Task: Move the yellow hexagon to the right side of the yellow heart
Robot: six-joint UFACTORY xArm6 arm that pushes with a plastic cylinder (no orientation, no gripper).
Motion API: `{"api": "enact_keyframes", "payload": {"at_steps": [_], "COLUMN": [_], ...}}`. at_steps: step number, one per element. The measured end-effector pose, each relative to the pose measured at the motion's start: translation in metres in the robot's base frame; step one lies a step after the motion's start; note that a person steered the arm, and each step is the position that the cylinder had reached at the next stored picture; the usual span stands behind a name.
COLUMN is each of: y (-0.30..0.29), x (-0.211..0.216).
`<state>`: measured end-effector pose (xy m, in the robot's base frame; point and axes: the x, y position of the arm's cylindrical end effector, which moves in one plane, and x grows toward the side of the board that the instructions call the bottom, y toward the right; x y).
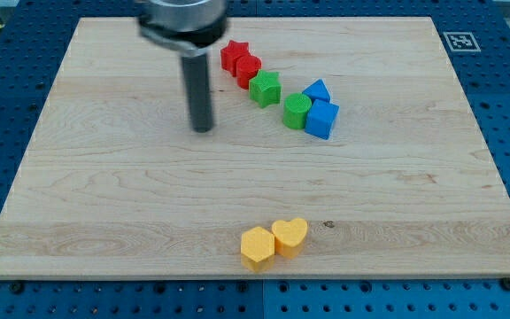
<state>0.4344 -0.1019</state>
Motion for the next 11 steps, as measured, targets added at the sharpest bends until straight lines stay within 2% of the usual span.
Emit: {"api": "enact_keyframes", "payload": {"at_steps": [1,2,3,4,6,8,10,11], "y": [-0.046,-0.052,-0.036,-0.023,0.12,0.232,0.275,0.295], "x": [0.052,0.128,0.182,0.185,0.183,0.183,0.159,0.131]}}
